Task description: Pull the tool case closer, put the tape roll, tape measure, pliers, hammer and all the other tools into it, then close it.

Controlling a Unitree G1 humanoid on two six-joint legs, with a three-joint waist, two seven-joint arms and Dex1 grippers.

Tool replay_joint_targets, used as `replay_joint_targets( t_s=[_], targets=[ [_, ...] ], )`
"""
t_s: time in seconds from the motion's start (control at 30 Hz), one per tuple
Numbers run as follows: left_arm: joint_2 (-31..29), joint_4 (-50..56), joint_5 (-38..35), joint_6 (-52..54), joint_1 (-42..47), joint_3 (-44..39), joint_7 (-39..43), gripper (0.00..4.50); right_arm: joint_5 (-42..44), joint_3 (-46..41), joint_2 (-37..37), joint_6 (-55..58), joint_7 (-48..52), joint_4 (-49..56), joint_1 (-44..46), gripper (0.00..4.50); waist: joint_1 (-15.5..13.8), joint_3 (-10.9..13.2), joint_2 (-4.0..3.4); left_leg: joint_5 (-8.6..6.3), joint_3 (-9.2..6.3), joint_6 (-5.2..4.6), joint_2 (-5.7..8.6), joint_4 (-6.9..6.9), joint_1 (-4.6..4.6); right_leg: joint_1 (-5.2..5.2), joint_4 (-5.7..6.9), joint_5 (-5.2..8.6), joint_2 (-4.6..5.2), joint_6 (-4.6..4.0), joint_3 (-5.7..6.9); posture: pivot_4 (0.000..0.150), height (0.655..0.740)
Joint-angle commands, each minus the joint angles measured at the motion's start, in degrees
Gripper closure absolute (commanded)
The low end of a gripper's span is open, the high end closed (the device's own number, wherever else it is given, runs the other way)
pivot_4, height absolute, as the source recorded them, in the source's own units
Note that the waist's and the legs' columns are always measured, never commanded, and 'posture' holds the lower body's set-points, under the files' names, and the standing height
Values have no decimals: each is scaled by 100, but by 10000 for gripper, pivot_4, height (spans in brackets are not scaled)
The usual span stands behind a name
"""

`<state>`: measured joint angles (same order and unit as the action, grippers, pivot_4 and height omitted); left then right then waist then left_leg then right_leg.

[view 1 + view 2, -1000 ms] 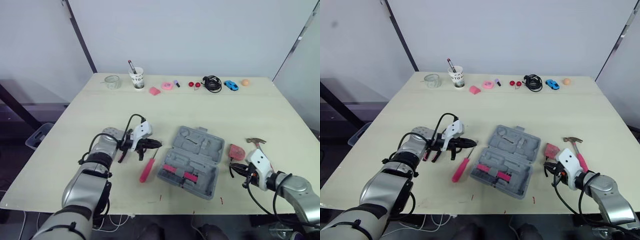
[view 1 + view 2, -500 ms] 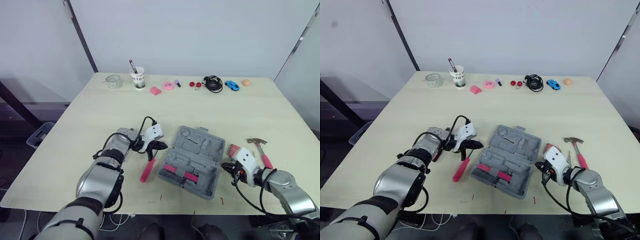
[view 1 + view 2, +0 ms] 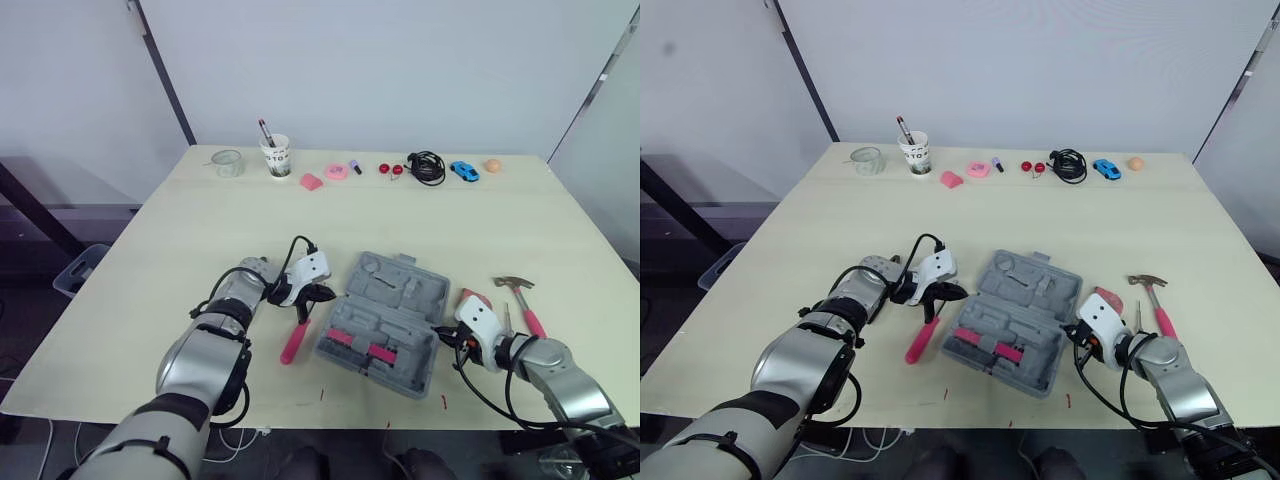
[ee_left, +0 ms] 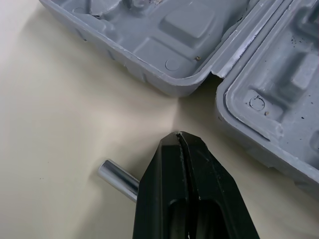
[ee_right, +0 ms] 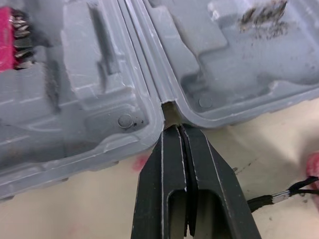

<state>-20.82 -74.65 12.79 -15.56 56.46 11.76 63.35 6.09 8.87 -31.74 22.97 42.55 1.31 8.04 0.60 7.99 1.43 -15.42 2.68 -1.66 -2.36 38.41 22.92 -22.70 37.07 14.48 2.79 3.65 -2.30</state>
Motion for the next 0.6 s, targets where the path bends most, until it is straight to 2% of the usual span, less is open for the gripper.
replay_joint_targets(
  t_s=[0.03, 0.6],
  targets=[
    [66, -33, 84, -18, 111, 23, -30, 44671, -10, -47, -15, -145, 21, 71, 75, 45000, -2, 0, 0, 0, 0, 0, 0, 0, 0, 0, 0, 0, 0, 0, 0, 1500, 7400],
    [355, -65, 184, -39, 172, 27, 158, 44671, -41, -62, 48, -189, -57, 100, -9, 45000, -14, 0, 0, 0, 0, 0, 0, 2, 0, 0, 2, 0, 0, 0, 0, 1500, 7400]
  ],
)
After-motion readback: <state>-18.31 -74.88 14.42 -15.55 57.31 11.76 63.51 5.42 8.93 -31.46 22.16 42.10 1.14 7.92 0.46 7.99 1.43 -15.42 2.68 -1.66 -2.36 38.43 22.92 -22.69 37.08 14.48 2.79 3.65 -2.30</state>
